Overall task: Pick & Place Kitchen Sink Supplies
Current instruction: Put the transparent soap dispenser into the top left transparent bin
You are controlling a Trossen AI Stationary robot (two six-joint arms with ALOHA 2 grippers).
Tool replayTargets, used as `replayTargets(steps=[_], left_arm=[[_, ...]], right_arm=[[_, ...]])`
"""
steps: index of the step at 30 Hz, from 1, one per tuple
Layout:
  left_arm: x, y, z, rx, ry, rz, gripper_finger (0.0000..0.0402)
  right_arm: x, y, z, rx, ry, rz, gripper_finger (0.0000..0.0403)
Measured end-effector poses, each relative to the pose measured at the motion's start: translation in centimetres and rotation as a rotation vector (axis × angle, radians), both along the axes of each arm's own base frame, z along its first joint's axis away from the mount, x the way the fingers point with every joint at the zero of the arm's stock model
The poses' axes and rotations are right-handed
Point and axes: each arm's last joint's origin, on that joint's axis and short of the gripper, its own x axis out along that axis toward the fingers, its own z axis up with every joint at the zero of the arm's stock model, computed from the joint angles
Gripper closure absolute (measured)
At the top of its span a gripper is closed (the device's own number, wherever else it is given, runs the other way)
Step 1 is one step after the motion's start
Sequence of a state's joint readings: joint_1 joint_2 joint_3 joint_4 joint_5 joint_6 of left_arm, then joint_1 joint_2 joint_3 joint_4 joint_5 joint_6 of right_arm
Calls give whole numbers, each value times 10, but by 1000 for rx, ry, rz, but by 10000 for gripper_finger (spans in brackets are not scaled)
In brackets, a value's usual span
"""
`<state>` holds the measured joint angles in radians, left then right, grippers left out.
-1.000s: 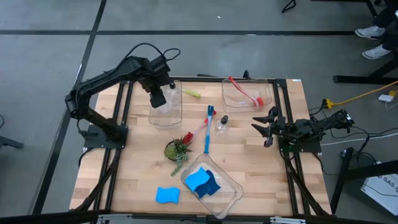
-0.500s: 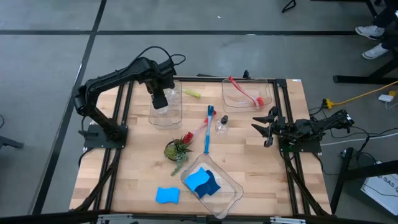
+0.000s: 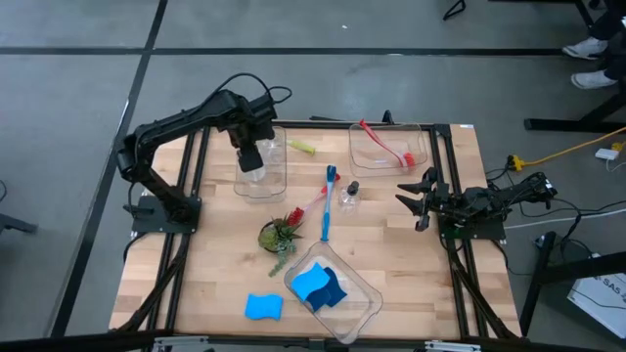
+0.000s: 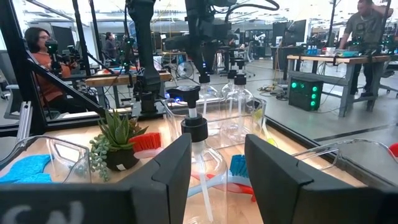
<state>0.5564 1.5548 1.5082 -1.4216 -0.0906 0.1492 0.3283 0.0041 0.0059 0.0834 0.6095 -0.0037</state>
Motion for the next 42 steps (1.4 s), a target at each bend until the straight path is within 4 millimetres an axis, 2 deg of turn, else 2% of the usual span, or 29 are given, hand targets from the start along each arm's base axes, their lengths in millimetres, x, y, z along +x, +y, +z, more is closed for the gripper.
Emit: replayTargets(steps=[8,16,22,28,33,38,42], left_arm=[[-9,-6,12,31,-41,5,276],[-22,-14,31,79,-140,32,222],[-28,-19,46,108,-281,37,178],[-30,-29,70,148,-526,-1,167],[-22,-48,97,245,-789,-93,175],[-2,-68,120,322,-1041,-219,178],[15,-82,130,373,-1176,-330,178]], right_arm=[[0,0,0,-2,1,0,254],[0,0,0,0,0,0,254],[0,0,0,-2,1,0,254],[0,0,0,-2,1,0,254],[0,0,0,-2,1,0,254],[0,0,0,-1,0,-1,253],[0,0,0,0,0,0,254]])
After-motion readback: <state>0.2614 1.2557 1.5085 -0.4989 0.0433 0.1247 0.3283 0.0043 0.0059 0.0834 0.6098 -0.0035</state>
